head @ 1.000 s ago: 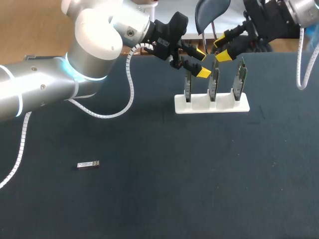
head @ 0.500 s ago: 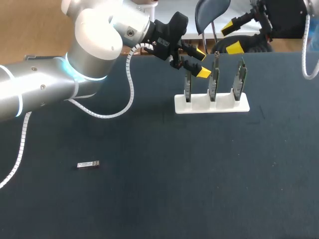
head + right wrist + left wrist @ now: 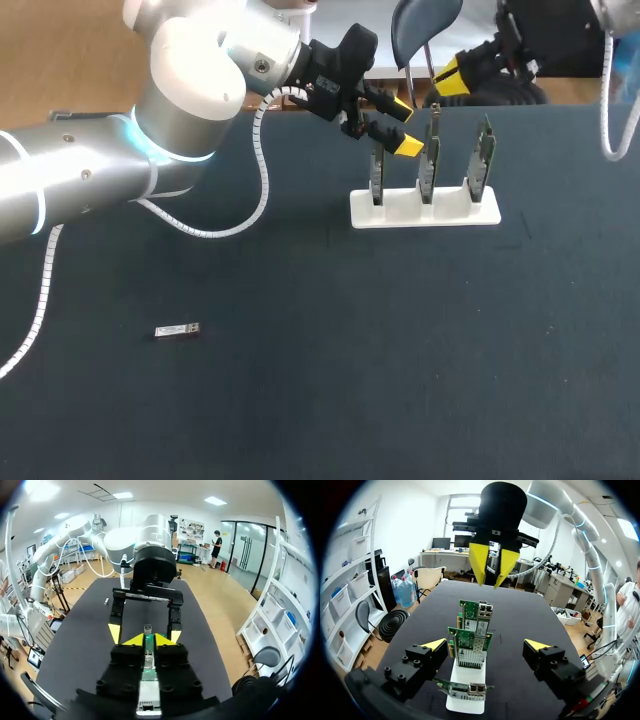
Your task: Pick up the optical module with the left hand, and insert it into the network port with the right hand.
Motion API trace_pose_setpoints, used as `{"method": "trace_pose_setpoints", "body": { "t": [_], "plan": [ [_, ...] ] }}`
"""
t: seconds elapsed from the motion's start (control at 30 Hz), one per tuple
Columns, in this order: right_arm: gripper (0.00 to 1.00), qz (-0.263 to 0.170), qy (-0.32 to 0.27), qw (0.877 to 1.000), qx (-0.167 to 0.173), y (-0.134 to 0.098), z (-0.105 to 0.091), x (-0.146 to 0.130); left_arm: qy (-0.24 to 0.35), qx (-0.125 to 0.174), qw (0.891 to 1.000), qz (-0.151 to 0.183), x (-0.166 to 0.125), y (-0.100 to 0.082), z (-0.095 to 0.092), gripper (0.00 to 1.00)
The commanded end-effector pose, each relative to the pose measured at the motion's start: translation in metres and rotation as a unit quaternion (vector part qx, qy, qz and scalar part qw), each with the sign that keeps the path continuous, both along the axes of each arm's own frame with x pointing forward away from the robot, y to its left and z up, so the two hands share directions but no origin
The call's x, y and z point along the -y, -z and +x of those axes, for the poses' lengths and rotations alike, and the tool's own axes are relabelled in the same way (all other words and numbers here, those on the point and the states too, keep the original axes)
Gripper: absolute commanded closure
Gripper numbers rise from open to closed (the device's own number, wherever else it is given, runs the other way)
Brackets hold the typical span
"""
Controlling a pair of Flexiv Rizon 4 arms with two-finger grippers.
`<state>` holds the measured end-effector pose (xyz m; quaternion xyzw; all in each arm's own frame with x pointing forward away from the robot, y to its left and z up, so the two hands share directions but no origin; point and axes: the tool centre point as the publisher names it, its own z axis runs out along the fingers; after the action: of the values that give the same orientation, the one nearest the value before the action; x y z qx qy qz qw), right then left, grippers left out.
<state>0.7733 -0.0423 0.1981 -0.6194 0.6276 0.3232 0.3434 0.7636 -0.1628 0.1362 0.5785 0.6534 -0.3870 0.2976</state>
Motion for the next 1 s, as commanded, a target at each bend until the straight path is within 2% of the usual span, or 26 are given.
{"method": "trace_pose_setpoints", "body": {
  "t": [0.03, 1.0],
  "plan": [
    [1.0, 0.0, 0.009, 1.0, 0.005, 0.005, -0.005, -0.003, 0.001, -0.001, 1.0, 0.002, 0.0, -0.001, 0.001, 0.0],
    [1.0, -0.015, 0.031, 0.998, -0.046, 0.045, 0.004, -0.005, 0.001, -0.001, 1.0, 0.002, 0.0, -0.001, 0.001, 0.0]
  ]
}}
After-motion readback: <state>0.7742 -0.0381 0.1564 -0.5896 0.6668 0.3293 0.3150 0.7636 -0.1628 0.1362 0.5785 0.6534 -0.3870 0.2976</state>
